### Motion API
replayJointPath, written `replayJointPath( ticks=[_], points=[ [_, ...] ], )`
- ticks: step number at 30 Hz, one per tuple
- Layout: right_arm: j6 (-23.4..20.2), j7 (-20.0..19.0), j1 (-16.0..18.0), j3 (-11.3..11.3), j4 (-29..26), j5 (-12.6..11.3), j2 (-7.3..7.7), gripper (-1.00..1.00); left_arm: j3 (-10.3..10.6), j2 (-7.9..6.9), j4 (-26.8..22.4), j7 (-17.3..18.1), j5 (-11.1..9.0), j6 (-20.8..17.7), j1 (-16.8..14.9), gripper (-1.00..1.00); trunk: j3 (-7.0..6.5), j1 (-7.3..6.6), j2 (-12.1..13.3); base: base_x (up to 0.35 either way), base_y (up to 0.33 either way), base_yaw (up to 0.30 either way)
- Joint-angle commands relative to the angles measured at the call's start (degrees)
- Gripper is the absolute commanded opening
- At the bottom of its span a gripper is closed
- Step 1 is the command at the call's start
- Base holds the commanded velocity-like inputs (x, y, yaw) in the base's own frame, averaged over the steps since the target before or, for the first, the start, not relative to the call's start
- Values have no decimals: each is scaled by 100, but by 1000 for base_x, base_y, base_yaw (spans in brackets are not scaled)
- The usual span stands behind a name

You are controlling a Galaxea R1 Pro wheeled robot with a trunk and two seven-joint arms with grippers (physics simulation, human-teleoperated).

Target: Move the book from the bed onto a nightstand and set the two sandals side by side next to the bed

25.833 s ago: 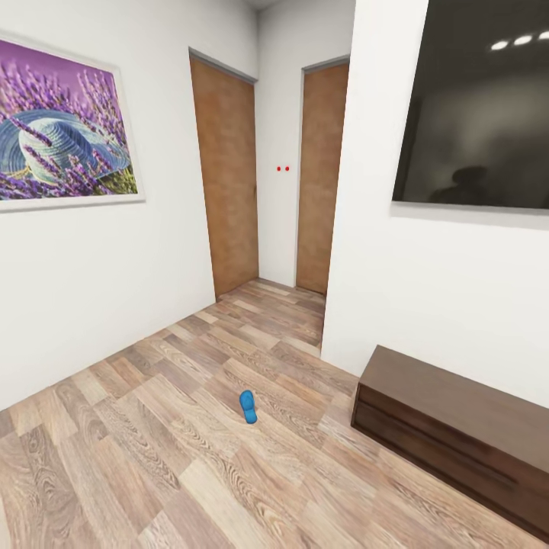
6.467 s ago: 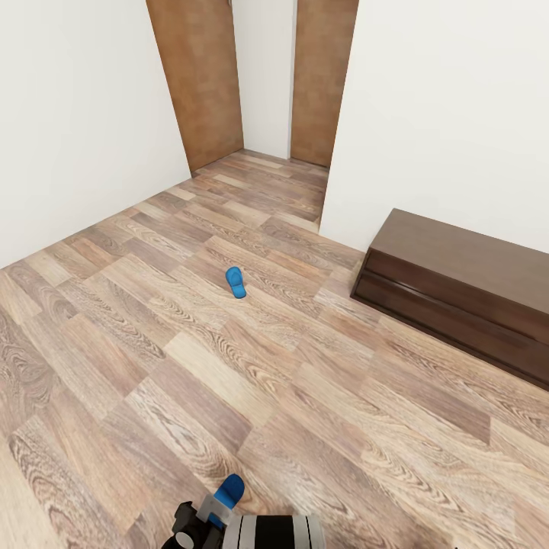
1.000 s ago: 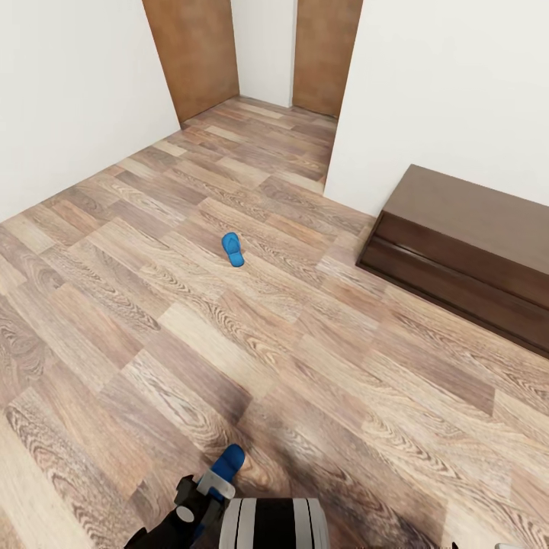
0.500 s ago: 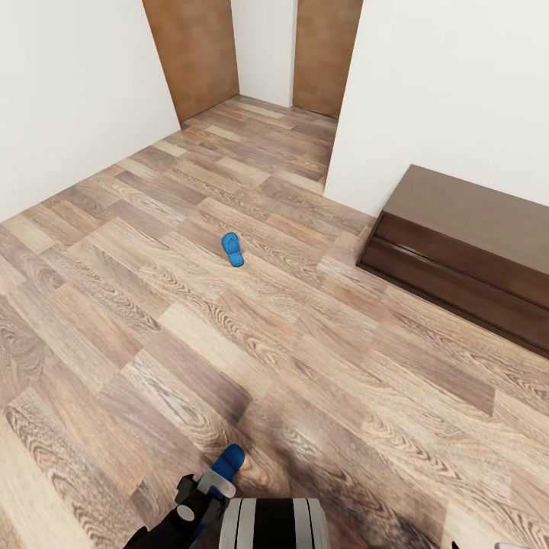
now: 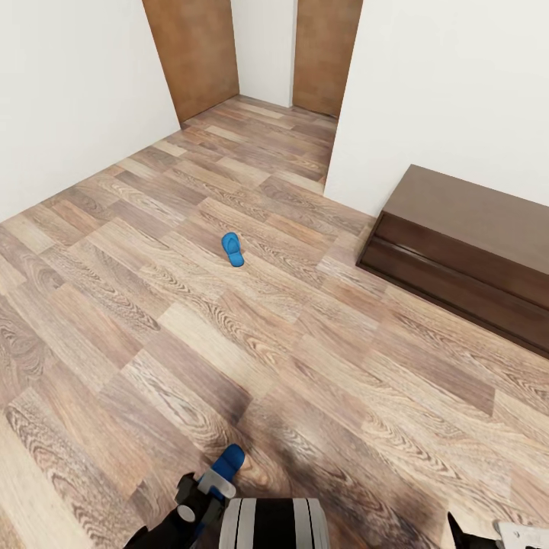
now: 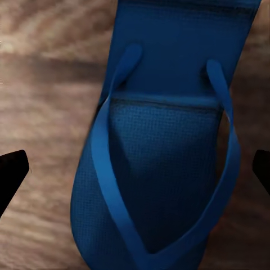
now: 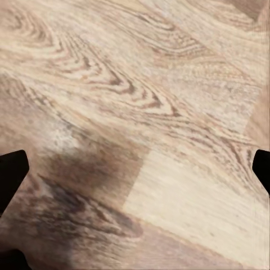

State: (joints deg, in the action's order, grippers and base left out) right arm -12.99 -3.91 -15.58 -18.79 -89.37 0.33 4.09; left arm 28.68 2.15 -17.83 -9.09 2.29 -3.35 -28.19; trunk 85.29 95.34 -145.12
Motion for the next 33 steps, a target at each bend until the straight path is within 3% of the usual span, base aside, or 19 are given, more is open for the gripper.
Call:
replayJointPath(
  ticks=[1,5,11,14,21,33],
  points=[
    [15,-31,-1,-7,-40,4,4,100,36,1,-7,-38,109,-37,-2,100,3,0,-1,0,0,0],
    [156,-48,19,-4,-110,3,16,100,24,12,-3,-50,363,-37,-2,100,3,0,-1,0,0,0],
    [200,-145,155,-21,-143,-8,31,100,18,25,4,-55,488,-40,-2,100,3,0,-1,0,0,0],
    [204,-176,193,-30,-146,-11,34,100,17,27,5,-56,512,-41,-2,100,3,0,-1,0,0,0],
    [208,-218,242,-68,-150,-17,38,100,16,33,7,-55,542,-42,-2,100,158,18,-11,0,0,0],
    [192,-232,256,-88,-151,-24,39,100,25,40,8,-63,552,-43,-2,100,158,18,-11,0,0,0]
  ],
)
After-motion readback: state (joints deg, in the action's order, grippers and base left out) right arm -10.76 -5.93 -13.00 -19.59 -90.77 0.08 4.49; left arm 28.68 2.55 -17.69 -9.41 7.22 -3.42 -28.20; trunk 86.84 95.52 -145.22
